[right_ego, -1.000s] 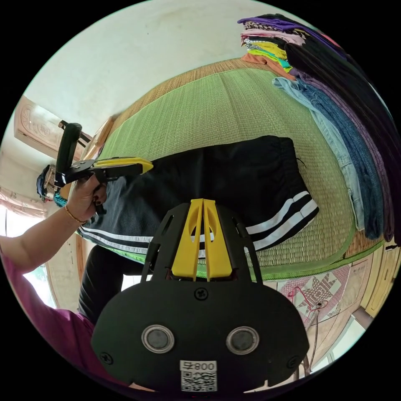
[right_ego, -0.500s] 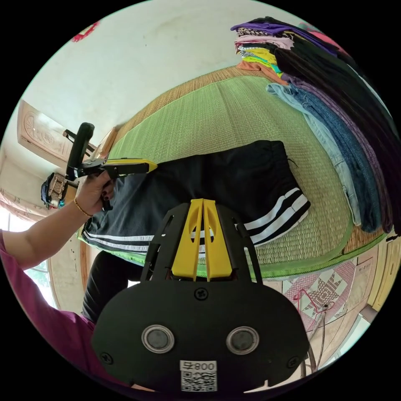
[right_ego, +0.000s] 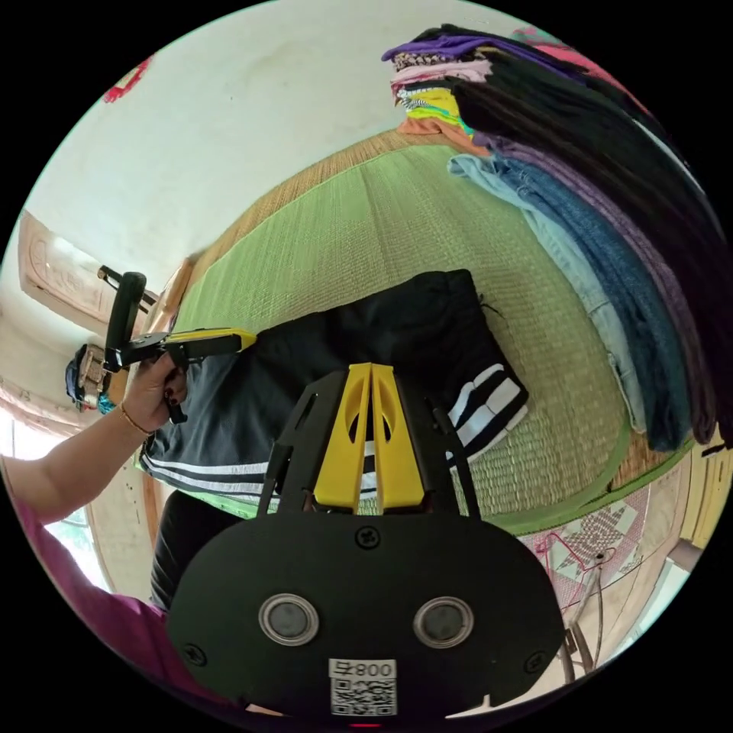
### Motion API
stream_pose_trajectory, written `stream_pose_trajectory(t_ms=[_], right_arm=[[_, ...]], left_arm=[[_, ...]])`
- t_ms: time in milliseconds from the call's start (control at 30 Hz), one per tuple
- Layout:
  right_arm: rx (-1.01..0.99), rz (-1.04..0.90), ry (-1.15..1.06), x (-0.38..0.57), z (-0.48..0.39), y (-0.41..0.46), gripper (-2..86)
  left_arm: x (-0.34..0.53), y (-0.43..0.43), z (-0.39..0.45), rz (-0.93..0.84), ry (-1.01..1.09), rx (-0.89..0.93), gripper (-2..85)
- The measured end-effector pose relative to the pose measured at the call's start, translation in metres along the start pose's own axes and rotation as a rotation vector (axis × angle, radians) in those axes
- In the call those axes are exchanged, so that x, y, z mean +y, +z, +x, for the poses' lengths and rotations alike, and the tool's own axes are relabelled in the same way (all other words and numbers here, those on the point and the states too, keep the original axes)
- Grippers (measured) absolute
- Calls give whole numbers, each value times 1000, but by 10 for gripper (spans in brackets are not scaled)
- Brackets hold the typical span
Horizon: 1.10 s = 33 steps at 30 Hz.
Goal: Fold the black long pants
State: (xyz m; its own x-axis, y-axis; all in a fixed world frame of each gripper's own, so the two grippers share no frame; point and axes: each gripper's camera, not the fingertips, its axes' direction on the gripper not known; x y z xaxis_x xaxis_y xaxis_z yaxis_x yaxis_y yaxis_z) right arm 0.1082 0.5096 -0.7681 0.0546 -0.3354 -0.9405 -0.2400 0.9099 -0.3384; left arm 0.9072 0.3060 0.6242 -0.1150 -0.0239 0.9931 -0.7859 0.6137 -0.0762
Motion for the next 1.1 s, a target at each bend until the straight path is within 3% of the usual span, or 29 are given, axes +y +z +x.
stream_pose_trajectory(t_ms=[167, 800, 1100], right_arm=[[2, -58, 37, 14, 19, 14, 0], [-107, 30, 96, 63, 57, 7, 6], [-3, 138, 182, 108, 98, -42, 80]], left_arm=[[-8, 8, 1, -20, -3, -9, 10], [-21, 4, 0, 9, -121, 18, 11], [-83, 18, 76, 45, 127, 195, 63]])
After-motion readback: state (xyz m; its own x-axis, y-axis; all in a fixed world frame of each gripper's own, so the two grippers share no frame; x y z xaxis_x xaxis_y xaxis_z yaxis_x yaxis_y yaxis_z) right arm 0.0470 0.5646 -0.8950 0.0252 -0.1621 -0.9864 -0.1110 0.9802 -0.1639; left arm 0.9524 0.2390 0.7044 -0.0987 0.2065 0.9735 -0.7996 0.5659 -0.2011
